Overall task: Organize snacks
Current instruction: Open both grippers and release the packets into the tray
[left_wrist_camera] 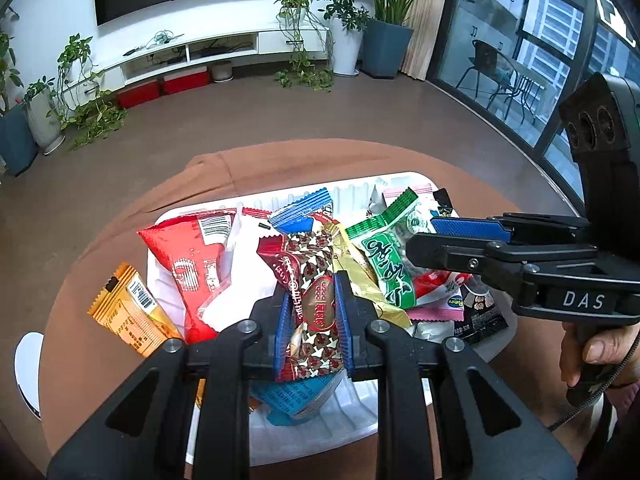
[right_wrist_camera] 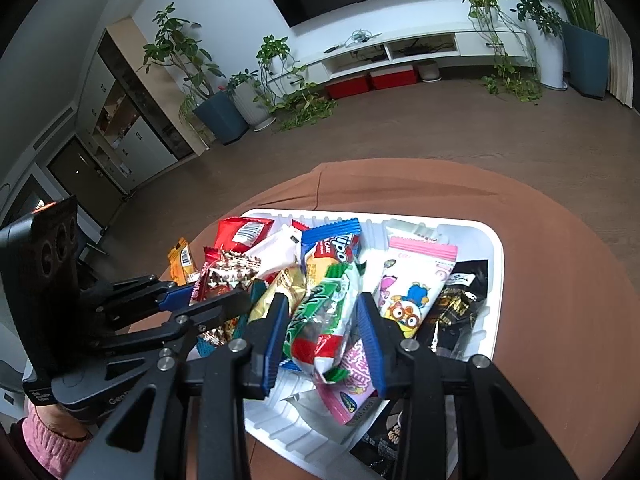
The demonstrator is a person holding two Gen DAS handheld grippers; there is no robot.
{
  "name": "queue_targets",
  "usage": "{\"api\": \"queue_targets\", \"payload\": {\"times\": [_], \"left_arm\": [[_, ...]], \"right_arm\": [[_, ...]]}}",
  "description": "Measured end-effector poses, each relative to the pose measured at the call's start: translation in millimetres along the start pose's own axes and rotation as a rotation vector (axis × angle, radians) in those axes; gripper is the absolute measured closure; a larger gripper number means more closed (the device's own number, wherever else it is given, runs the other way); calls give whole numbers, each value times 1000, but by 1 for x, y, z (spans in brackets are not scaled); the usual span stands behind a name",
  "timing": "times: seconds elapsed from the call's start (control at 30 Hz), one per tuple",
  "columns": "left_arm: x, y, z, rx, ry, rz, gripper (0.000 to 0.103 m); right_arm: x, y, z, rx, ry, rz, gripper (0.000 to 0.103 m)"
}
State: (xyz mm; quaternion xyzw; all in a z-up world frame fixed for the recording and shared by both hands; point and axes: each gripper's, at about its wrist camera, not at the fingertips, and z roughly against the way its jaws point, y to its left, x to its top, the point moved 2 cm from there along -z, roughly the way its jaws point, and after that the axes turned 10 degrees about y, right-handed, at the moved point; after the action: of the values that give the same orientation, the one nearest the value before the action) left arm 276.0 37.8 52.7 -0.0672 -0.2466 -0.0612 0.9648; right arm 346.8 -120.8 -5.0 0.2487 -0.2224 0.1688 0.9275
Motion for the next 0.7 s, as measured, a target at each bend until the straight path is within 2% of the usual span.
{"api": "queue_targets", "payload": {"times": [0.33, 0.4, 0.47, 0.53, 0.6, 0.67, 0.7], "left_arm": [[-1, -2, -2, 13, -7, 9, 81], [-3, -1, -3, 12, -8, 14, 80], [-3, 0, -3, 10, -9, 22, 79], [-3, 1, -2, 12, -9, 27, 72], [-4, 2, 2, 1, -27, 38, 41], [-5, 3, 7, -8, -49, 53, 29], [-5, 4, 9, -3, -55, 60, 29]], "right_arm": [[-3, 6, 1, -9, -1, 21, 63], [-4, 8, 1, -12, -3, 28, 62], [-6, 11, 2, -9, -6, 31, 55], [-8, 14, 4, -12, -12, 35, 53], [-9, 16, 6, -12, -17, 41, 52], [-11, 21, 9, -17, -26, 47, 43], [-13, 22, 11, -15, -32, 51, 43]]}}
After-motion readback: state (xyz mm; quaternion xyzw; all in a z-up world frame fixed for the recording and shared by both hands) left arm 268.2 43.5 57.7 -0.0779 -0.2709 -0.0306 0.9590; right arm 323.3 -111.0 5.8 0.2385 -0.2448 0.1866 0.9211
